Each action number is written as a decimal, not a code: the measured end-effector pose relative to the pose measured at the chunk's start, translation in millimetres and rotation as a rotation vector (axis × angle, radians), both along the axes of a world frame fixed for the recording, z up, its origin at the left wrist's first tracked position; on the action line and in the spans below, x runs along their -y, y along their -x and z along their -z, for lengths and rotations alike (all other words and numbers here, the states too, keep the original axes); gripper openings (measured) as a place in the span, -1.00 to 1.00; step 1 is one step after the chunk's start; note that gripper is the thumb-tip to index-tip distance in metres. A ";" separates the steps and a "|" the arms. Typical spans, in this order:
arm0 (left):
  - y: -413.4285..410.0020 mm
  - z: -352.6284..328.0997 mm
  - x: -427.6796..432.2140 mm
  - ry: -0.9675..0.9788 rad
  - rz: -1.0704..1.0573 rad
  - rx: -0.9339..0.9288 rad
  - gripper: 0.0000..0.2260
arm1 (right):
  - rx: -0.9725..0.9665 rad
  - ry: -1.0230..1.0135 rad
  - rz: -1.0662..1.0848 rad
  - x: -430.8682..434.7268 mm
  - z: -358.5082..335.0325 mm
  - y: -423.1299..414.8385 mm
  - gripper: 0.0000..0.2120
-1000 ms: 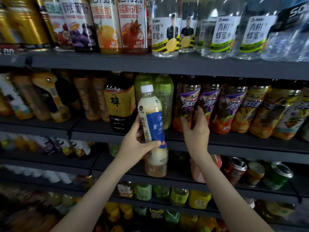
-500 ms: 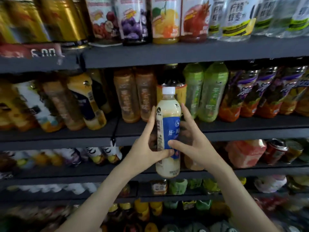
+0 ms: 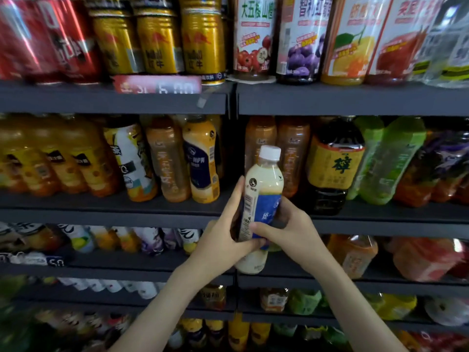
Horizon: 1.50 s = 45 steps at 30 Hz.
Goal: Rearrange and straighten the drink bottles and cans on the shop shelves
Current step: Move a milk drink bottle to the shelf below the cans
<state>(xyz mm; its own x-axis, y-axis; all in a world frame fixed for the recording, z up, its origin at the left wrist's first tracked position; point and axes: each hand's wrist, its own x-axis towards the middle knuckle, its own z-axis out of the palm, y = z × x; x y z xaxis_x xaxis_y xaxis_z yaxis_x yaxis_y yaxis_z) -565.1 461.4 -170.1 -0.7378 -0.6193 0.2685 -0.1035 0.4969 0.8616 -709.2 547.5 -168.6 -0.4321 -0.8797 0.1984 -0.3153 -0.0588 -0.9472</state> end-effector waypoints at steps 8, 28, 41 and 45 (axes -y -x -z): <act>-26.9 -5.9 24.7 0.005 -0.100 -0.161 -0.32 | 0.152 0.146 0.047 17.0 -7.3 -17.4 -0.62; -74.7 11.8 58.0 0.232 -0.774 -0.068 -0.50 | 0.079 0.175 -0.109 39.1 -14.9 -45.2 -0.16; -122.5 11.3 154.8 0.351 -0.709 -0.058 -0.18 | -0.038 0.233 -0.099 72.4 -12.4 -119.6 0.01; -130.3 15.7 180.9 0.328 -0.540 -0.071 -0.13 | -0.012 0.240 0.017 85.0 -8.6 -145.6 -0.02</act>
<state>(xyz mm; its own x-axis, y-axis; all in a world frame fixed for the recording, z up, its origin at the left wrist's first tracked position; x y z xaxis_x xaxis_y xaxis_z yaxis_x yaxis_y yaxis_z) -434.8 280.5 -185.8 -0.3181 -0.7763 0.5442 -0.3614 0.6299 0.6875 -563.5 462.5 -160.0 -0.4425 -0.7997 0.4057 -0.3290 -0.2761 -0.9031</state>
